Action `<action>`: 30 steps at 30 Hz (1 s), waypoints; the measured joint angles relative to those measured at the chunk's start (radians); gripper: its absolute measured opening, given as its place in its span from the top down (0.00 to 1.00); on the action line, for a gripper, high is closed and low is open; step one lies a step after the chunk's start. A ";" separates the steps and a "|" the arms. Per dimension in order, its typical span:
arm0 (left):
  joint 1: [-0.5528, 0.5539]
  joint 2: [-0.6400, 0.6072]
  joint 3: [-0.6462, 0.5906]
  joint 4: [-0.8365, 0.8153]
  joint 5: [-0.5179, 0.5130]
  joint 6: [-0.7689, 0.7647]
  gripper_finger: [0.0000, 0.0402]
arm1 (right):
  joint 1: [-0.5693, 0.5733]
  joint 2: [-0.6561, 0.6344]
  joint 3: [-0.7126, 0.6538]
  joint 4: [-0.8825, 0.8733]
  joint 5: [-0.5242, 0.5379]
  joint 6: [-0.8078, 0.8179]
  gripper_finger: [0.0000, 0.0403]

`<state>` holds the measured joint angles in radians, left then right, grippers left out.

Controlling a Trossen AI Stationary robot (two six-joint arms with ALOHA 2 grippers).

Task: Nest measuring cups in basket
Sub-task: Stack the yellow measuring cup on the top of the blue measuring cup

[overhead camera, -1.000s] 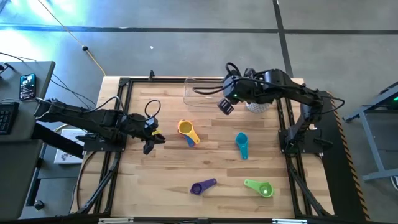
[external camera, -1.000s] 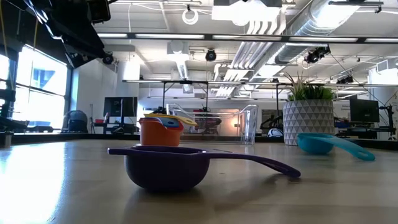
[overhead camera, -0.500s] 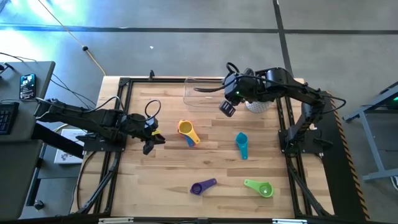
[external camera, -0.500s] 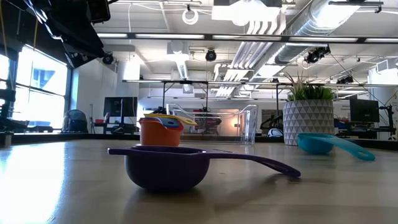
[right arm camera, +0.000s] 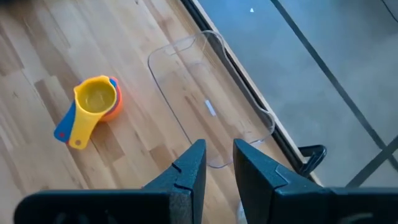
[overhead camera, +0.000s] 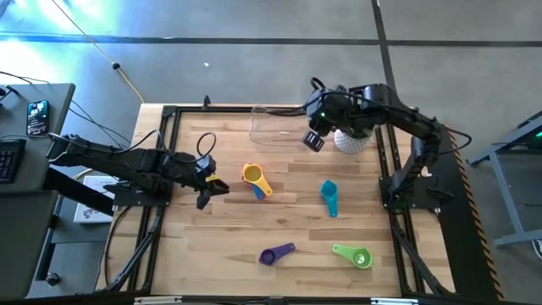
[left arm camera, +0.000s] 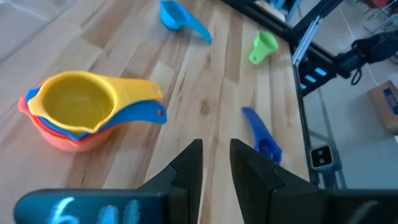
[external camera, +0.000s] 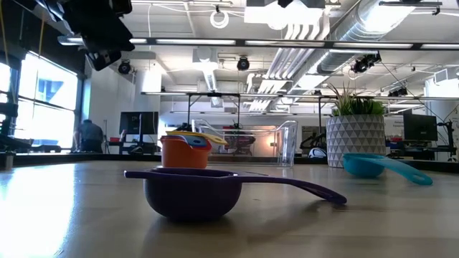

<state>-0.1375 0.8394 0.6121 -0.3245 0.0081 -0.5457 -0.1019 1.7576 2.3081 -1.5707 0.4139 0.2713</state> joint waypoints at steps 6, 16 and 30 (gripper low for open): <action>0.000 0.000 0.000 0.010 -0.073 0.007 0.82 | -0.049 -0.007 0.000 0.000 -0.077 -0.088 0.82; 0.000 0.000 0.000 0.009 -0.100 -0.001 0.82 | -0.064 -0.165 -0.267 0.021 -0.040 -0.022 0.83; 0.000 0.000 0.000 0.008 -0.123 -0.004 0.82 | -0.041 -0.582 -1.021 0.596 -0.178 0.248 0.83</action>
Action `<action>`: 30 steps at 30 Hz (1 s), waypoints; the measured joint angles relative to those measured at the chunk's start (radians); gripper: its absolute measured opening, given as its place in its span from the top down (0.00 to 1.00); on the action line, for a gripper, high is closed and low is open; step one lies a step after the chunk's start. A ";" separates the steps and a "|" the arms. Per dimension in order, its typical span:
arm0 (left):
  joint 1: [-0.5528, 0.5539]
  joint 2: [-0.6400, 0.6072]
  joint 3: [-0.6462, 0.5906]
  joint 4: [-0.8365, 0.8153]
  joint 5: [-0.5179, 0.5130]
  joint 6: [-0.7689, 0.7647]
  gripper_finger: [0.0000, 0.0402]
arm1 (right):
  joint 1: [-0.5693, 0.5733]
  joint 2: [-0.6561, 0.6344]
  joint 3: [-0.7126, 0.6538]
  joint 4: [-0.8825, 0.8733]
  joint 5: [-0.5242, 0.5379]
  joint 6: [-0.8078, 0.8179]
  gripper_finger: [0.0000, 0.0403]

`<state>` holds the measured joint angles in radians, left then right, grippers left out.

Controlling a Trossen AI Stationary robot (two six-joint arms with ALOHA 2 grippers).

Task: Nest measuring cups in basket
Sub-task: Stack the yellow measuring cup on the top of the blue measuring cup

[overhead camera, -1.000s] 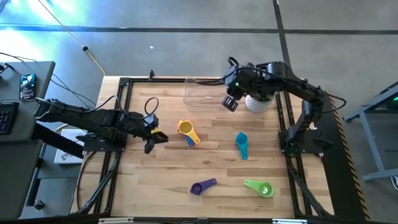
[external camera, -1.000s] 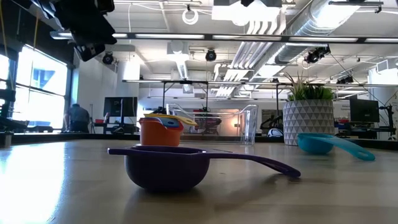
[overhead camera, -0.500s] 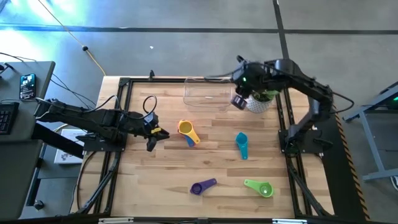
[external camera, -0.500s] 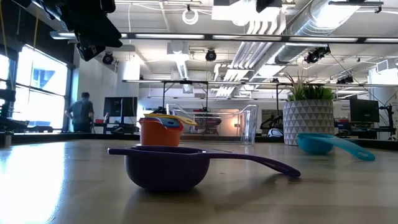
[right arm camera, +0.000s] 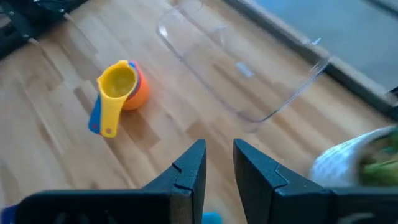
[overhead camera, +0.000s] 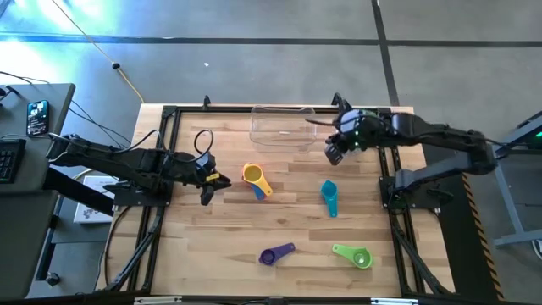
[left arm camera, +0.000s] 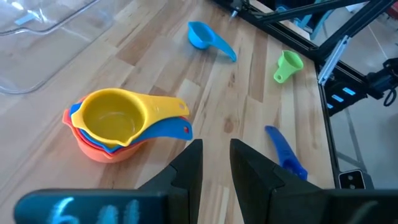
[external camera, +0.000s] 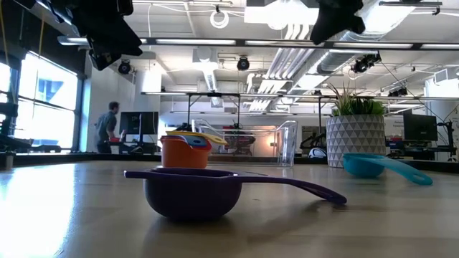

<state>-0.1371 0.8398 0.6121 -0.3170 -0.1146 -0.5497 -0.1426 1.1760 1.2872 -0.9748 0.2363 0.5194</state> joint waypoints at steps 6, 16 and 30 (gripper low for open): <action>0.000 0.032 0.000 -0.029 0.003 -0.051 0.82 | 0.055 -0.003 -0.173 0.239 -0.041 0.109 0.83; -0.001 0.247 0.000 -0.004 0.033 -0.050 0.82 | 0.137 0.100 -0.321 0.595 -0.050 0.207 0.83; -0.001 0.485 -0.001 0.189 0.007 -0.042 0.82 | 0.179 0.353 -0.318 0.764 -0.061 0.280 0.83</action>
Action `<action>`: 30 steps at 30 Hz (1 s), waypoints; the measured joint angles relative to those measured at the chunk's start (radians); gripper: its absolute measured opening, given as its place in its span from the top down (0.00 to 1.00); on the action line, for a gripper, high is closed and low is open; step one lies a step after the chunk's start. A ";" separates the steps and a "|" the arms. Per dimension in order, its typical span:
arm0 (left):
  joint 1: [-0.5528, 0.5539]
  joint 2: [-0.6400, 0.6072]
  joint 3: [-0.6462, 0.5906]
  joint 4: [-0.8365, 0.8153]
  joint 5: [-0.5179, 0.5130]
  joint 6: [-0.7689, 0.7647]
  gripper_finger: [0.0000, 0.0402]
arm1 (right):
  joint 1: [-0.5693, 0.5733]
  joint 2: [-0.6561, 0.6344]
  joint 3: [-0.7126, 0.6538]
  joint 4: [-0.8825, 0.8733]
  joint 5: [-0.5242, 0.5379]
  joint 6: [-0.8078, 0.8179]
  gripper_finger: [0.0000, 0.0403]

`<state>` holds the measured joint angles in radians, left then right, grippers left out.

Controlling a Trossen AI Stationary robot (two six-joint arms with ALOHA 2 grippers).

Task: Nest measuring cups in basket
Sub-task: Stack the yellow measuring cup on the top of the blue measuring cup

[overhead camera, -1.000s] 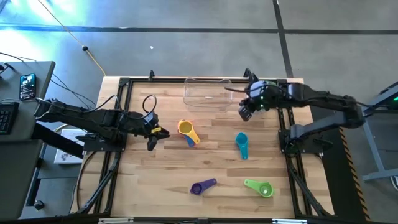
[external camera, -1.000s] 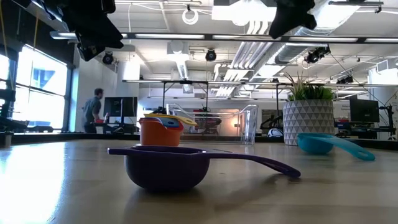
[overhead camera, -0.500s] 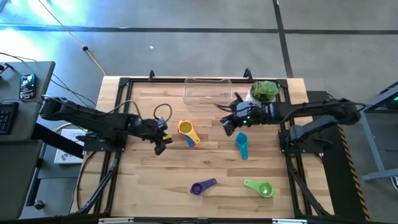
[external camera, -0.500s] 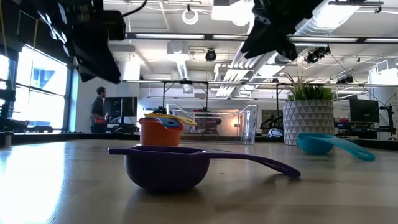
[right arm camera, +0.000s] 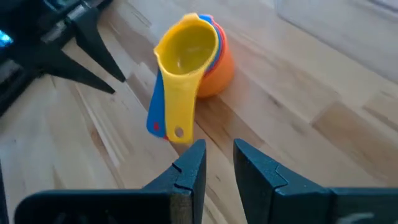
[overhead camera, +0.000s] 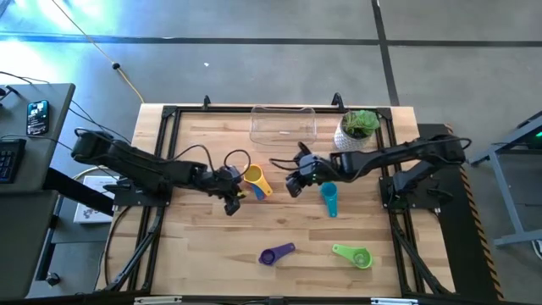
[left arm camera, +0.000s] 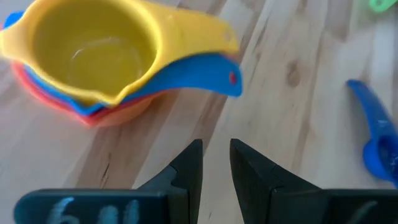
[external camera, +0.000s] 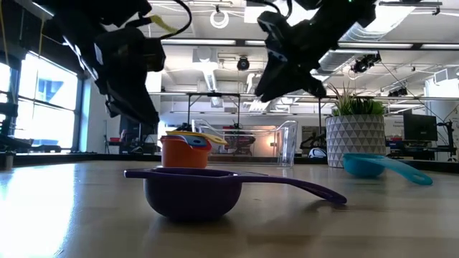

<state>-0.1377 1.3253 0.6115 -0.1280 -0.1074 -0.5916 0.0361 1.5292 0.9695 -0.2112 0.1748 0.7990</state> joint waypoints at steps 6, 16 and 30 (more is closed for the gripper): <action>0.015 0.081 0.000 0.096 -0.005 -0.006 0.82 | 0.000 0.076 0.001 0.065 0.001 0.040 0.83; 0.035 0.179 -0.001 0.151 -0.003 -0.010 0.82 | 0.000 0.199 0.001 0.186 -0.001 0.126 0.83; 0.060 0.253 0.006 0.223 -0.008 -0.036 0.82 | -0.003 0.292 0.005 0.287 0.035 0.173 0.83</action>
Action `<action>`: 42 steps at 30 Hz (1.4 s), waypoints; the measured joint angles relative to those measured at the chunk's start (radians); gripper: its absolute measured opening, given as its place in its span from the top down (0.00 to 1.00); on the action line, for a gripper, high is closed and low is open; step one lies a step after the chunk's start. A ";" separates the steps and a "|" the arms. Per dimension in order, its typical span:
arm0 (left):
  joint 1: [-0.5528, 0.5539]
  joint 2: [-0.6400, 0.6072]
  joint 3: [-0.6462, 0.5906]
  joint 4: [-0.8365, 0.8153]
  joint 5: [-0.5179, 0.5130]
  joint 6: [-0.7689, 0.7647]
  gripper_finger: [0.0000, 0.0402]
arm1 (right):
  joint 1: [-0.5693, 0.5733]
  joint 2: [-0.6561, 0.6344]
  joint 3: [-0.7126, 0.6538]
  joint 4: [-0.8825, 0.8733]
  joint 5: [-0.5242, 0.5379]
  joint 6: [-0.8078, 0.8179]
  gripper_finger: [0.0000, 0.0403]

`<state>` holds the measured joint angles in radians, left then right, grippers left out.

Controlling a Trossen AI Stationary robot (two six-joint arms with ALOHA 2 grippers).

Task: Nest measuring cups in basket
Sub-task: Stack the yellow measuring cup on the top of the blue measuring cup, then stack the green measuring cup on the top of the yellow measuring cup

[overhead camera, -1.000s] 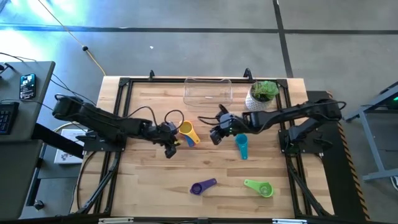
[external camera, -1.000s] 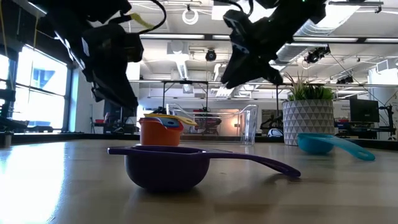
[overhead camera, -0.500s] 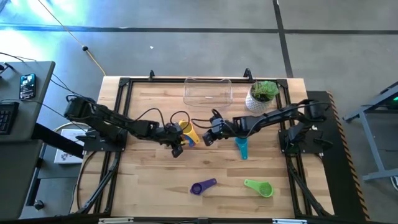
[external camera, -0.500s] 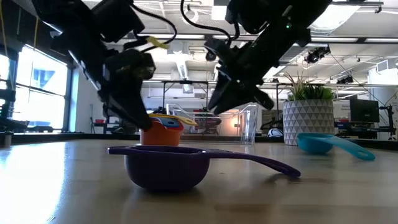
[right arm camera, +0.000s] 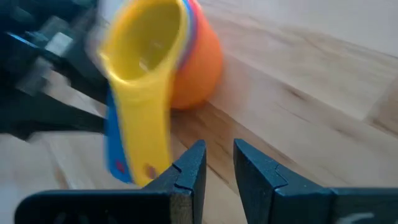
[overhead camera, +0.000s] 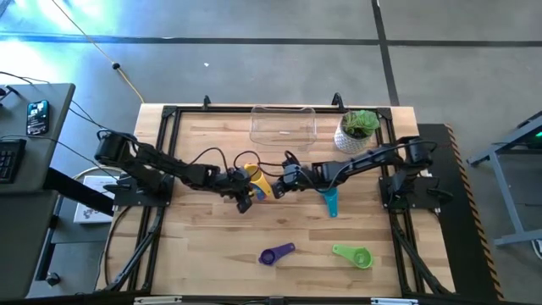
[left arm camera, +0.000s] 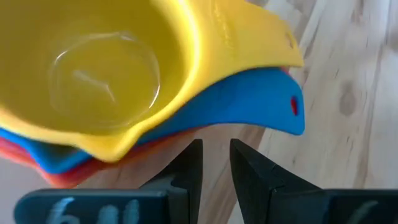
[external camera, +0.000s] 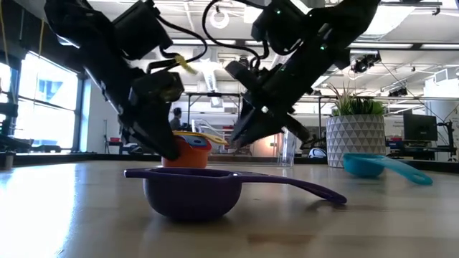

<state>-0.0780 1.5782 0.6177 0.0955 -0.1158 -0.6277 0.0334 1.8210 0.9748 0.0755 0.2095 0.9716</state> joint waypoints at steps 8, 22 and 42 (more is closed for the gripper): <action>0.020 -0.005 -0.001 0.030 0.000 0.001 0.82 | 0.000 0.038 0.000 0.082 -0.019 0.026 0.83; 0.044 -0.005 -0.001 0.052 0.001 0.003 0.82 | 0.013 0.056 0.000 0.181 -0.097 0.086 0.83; 0.042 -0.006 0.000 0.000 0.047 -0.008 0.82 | 0.006 -0.016 0.000 0.047 -0.140 0.042 0.83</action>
<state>-0.0357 1.5723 0.6178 0.0953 -0.0690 -0.6357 0.0395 1.8047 0.9749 0.1222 0.0693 1.0140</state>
